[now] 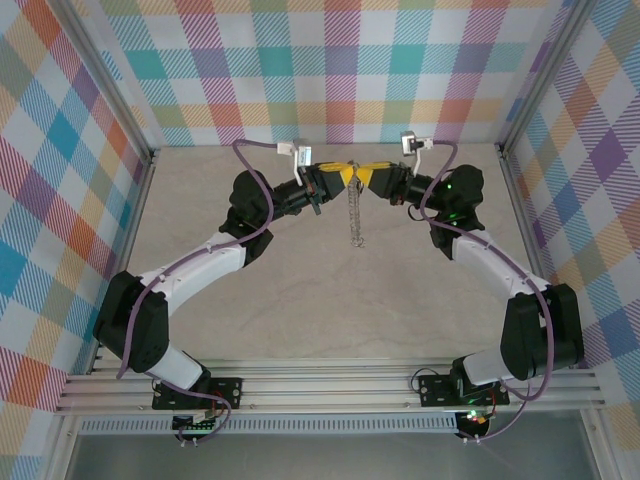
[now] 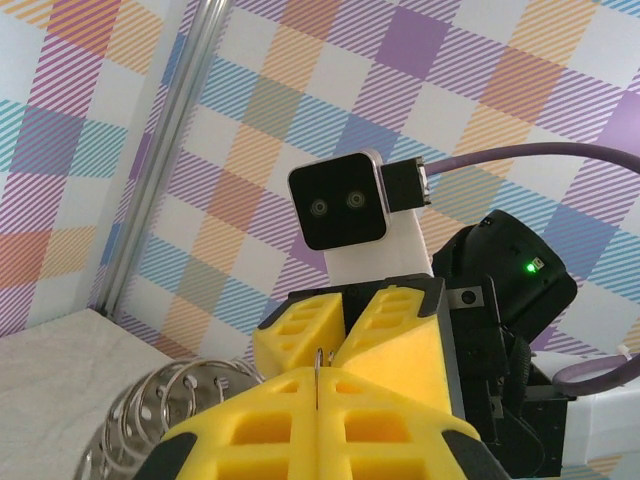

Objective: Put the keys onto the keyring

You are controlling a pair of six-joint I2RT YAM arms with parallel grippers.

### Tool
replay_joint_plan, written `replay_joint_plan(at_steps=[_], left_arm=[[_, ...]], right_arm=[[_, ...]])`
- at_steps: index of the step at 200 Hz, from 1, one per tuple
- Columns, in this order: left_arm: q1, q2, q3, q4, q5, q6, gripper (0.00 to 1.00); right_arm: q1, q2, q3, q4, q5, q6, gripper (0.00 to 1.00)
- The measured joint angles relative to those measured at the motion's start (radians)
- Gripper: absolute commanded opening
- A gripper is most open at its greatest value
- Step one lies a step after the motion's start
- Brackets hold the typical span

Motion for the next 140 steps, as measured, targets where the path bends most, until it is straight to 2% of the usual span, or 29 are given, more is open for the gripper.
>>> replay_joint_plan(at_steps=[25, 38, 112, 140], left_arm=[[0.0, 0.0, 0.0, 0.003, 0.0, -0.003, 0.0], [0.0, 0.001, 0.0, 0.007, 0.0, -0.004, 0.0], [0.003, 0.001, 0.0, -0.032, -0.027, 0.007, 0.0], [0.014, 0.0, 0.022, -0.133, -0.038, 0.046, 0.19]], right_arm=[[0.003, 0.0, 0.002, 0.005, -0.003, -0.001, 0.08], [0.003, 0.0, 0.002, 0.008, -0.004, -0.004, 0.0], [0.004, -0.006, 0.008, -0.066, 0.006, -0.051, 0.0], [0.005, -0.006, 0.019, -0.164, 0.021, -0.096, 0.0]])
